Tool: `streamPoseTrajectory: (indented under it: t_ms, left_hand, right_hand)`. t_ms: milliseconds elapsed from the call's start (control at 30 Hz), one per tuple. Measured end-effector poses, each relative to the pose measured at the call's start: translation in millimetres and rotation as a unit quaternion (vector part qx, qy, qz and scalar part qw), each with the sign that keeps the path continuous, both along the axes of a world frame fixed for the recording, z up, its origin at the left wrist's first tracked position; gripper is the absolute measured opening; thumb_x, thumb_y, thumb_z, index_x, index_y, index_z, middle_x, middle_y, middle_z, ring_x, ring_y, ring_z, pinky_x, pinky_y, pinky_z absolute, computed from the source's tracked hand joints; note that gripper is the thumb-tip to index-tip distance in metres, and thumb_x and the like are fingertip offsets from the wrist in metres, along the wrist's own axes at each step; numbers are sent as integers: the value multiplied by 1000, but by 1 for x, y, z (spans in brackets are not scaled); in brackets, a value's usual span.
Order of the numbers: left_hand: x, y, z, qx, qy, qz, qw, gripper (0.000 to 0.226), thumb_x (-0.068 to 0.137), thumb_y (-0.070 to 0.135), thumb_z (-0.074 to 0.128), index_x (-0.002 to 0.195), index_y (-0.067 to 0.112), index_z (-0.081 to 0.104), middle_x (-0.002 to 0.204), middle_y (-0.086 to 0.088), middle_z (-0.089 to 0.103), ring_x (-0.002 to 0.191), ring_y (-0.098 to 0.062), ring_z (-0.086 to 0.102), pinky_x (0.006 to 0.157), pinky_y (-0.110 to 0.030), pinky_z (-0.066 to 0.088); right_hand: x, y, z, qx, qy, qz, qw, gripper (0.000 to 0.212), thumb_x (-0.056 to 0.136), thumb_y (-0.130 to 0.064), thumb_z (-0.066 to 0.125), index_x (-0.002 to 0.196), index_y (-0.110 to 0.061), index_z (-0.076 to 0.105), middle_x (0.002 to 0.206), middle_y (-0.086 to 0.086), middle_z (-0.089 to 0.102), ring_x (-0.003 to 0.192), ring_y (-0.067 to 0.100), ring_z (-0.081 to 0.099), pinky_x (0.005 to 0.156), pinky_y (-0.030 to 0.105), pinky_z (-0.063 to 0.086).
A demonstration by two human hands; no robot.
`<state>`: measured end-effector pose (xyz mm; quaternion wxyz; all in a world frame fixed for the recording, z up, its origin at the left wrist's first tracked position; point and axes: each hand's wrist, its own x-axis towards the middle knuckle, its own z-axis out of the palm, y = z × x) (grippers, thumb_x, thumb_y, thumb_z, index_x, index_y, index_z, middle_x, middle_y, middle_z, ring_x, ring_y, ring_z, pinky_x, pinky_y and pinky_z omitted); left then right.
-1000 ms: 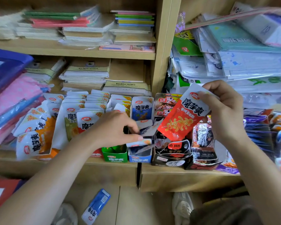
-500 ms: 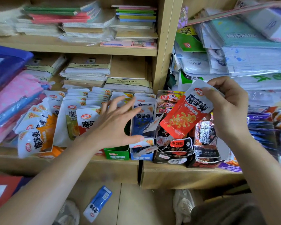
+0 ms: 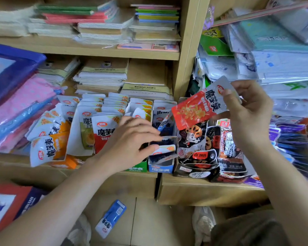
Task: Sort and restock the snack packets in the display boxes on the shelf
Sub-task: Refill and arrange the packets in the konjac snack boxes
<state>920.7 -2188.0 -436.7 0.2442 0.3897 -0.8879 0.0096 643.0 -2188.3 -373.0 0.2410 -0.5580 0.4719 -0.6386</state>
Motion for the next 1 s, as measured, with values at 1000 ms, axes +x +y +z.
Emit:
streamPoseTrajectory:
  t_ms: [1000]
  left_hand:
    - [153, 47, -18, 162, 236, 238, 928, 29, 85, 43, 67, 114, 39, 72, 105, 26, 71, 101, -1, 66, 93, -47, 53]
  right_hand:
    - [173, -24, -43, -115, 337, 229, 906, 10, 93, -4, 69, 99, -5, 77, 95, 4, 75, 83, 4, 61, 75, 13, 48]
